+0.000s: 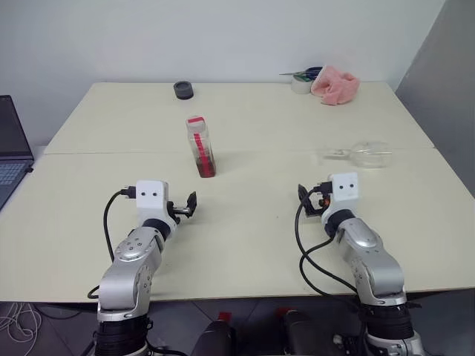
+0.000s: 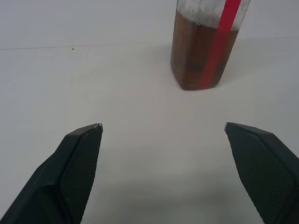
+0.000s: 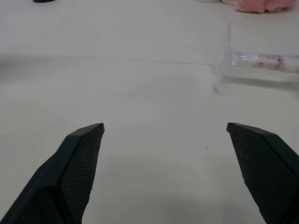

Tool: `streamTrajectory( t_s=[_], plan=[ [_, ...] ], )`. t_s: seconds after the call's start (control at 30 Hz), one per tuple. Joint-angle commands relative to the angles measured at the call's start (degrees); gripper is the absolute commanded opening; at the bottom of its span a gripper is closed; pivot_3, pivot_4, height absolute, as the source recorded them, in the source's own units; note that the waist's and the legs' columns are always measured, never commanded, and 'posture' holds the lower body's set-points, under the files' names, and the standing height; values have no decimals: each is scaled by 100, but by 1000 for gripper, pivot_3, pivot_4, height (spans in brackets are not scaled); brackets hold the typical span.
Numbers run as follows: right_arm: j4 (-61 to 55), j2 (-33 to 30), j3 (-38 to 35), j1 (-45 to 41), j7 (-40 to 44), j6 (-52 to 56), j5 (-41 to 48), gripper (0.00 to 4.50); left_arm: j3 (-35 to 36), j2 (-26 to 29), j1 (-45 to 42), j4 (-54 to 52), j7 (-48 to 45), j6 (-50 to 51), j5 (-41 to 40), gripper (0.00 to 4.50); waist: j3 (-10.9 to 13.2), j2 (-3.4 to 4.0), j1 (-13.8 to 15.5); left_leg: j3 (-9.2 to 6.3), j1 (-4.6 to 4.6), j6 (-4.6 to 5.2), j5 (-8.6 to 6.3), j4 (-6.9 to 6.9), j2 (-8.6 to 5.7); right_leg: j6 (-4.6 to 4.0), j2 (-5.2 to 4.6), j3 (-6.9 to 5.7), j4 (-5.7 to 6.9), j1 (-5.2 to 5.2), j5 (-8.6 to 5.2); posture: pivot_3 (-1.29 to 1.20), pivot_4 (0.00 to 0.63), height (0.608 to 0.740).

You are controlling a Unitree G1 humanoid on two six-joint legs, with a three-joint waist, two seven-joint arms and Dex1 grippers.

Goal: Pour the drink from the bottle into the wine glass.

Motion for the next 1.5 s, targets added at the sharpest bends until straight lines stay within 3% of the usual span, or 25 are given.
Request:
streamTrajectory(
  t_s=[0.03, 0.87, 1.0, 1.27, 1.5],
  plan=[
    [-303, -7, -69, -78, -13, -129, 4, 4500, 79, 11, 1, -321, -61, -127, -80, 4475, 0, 0, 0, 0, 0, 0, 0, 0, 0, 0, 0, 0, 0, 0, 0, 0, 150, 740],
    [-239, -150, -43, -105, 148, -135, -11, 4500, -127, -34, -100, -120, -73, -213, 35, 4475, 0, 0, 0, 0, 0, 0, 0, 0, 0, 0, 0, 0, 0, 0, 0, 0, 150, 740],
    [-101, -528, -191, -376, 801, -266, 348, 4500, -173, -52, -154, -92, -84, -208, 52, 4475, 0, 0, -1, 2, 0, 0, 0, 1, -1, 0, 0, -2, 0, 1, 0, 0, 150, 740],
    [138, -1311, -667, -1840, 3025, 226, 2344, 4500, -165, 16, -489, -13, -120, -186, 50, 4475, 1, 0, -9, 4, 1, 2, -1, 3, -1, 0, 3, -6, -1, 4, 0, 0, 150, 740],
    [183, -1465, -552, -2589, 3564, 923, 3284, 4500, -224, 28, -689, -27, -71, -81, 100, 4475, 1, 0, -5, 0, -1, 3, -1, 3, 0, -1, -2, -4, -2, 3, 1, 0, 150, 740]
  ],
)
